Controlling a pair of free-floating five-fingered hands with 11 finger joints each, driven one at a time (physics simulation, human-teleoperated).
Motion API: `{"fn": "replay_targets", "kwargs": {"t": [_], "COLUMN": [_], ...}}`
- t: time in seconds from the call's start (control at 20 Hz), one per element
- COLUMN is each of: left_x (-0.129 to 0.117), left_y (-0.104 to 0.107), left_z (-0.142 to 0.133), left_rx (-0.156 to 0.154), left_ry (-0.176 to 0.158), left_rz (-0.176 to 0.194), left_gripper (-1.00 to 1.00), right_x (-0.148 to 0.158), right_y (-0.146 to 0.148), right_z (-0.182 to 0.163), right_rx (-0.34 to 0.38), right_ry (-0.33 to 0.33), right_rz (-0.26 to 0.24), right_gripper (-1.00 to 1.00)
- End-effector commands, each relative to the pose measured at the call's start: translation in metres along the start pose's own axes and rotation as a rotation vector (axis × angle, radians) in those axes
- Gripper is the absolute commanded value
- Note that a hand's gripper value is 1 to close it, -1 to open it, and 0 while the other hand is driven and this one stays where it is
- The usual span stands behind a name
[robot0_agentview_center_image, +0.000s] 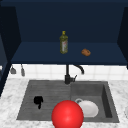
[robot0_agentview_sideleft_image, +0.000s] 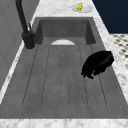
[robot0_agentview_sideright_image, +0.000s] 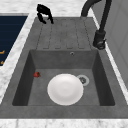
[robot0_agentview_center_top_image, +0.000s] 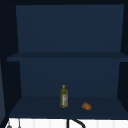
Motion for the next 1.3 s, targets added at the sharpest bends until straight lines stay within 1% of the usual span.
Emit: {"fn": "replay_targets", "kwargs": {"t": [0.0, 0.2, 0.3, 0.35, 0.5, 0.55, 0.65, 0.75, 0.9, 0.95, 1.05, 1.15, 1.25], "left_x": [0.0, 0.0, 0.0, 0.0, 0.0, 0.0, 0.0, 0.0, 0.0, 0.0, 0.0, 0.0, 0.0], "left_y": [0.0, 0.0, 0.0, 0.0, 0.0, 0.0, 0.0, 0.0, 0.0, 0.0, 0.0, 0.0, 0.0], "left_z": [0.0, 0.0, 0.0, 0.0, 0.0, 0.0, 0.0, 0.0, 0.0, 0.0, 0.0, 0.0, 0.0], "left_rx": [0.0, 0.0, 0.0, 0.0, 0.0, 0.0, 0.0, 0.0, 0.0, 0.0, 0.0, 0.0, 0.0], "left_ry": [0.0, 0.0, 0.0, 0.0, 0.0, 0.0, 0.0, 0.0, 0.0, 0.0, 0.0, 0.0, 0.0], "left_rz": [0.0, 0.0, 0.0, 0.0, 0.0, 0.0, 0.0, 0.0, 0.0, 0.0, 0.0, 0.0, 0.0], "left_gripper": [0.0, 0.0, 0.0, 0.0, 0.0, 0.0, 0.0, 0.0, 0.0, 0.0, 0.0, 0.0, 0.0], "right_x": [0.01, 0.019, 0.026, 0.031, 0.048, 0.056, 0.068, 0.079, 0.1, 0.107, 0.126, 0.143, 0.157], "right_y": [-0.003, -0.005, 0.001, 0.009, 0.023, 0.028, 0.034, 0.042, 0.053, 0.052, 0.043, 0.037, 0.034], "right_z": [0.034, 0.068, 0.083, 0.087, 0.092, 0.091, 0.09, 0.092, 0.093, 0.094, 0.103, 0.109, 0.113], "right_rx": [0.012, 0.018, 0.0, -0.005, -0.053, -0.058, -0.044, -0.038, -0.052, -0.055, -0.052, -0.03, -0.015], "right_ry": [-0.035, -0.051, -0.053, -0.046, -0.034, -0.025, -0.038, -0.041, -0.033, -0.03, -0.017, -0.012, 0.046], "right_rz": [-0.017, -0.032, -0.042, -0.042, -0.015, -0.003, 0.013, 0.018, 0.019, 0.015, 0.001, 0.0, 0.004], "right_gripper": [-1.0, -1.0, -1.0, -1.0, -1.0, -1.0, -1.0, -1.0, -1.0, -1.0, -1.0, -1.0, -1.0]}}
